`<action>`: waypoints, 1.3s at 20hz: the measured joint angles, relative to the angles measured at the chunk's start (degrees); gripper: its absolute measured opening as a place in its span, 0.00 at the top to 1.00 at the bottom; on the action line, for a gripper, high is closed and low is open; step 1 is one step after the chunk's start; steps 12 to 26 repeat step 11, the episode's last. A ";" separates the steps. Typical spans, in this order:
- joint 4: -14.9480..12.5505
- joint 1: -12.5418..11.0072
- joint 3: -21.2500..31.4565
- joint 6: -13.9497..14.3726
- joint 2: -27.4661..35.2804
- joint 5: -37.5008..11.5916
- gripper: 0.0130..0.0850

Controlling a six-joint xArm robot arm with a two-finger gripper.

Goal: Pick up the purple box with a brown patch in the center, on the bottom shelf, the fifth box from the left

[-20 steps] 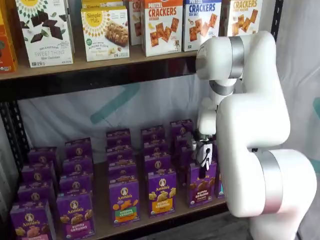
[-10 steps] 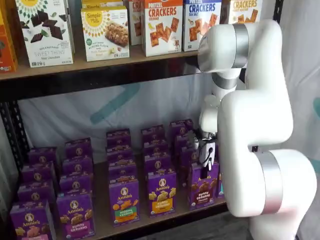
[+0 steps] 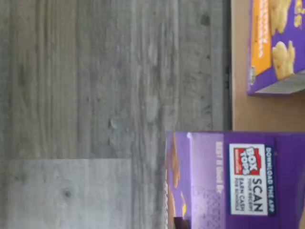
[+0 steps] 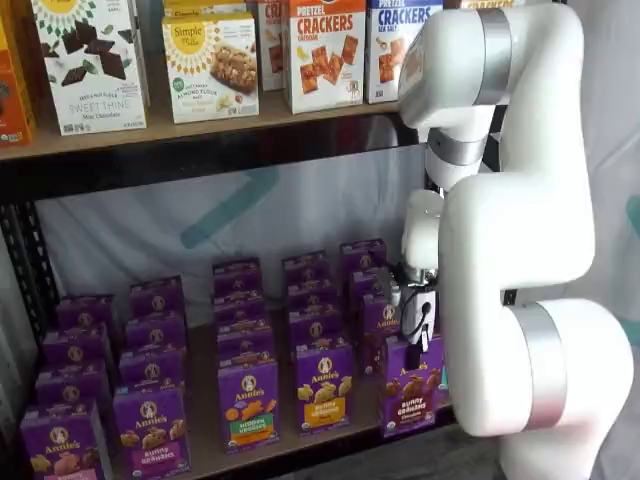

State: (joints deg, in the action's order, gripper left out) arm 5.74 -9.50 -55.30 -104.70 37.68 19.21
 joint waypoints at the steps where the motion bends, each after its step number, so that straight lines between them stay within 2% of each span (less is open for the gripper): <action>1: -0.75 0.05 1.31 0.75 -1.13 -0.09 0.78; 6: -2.68 0.63 7.46 3.14 -6.80 -0.25 0.78; 11: -2.33 1.56 12.94 3.76 -12.82 0.15 0.78; 26: -2.33 1.56 12.94 3.76 -12.82 0.15 0.78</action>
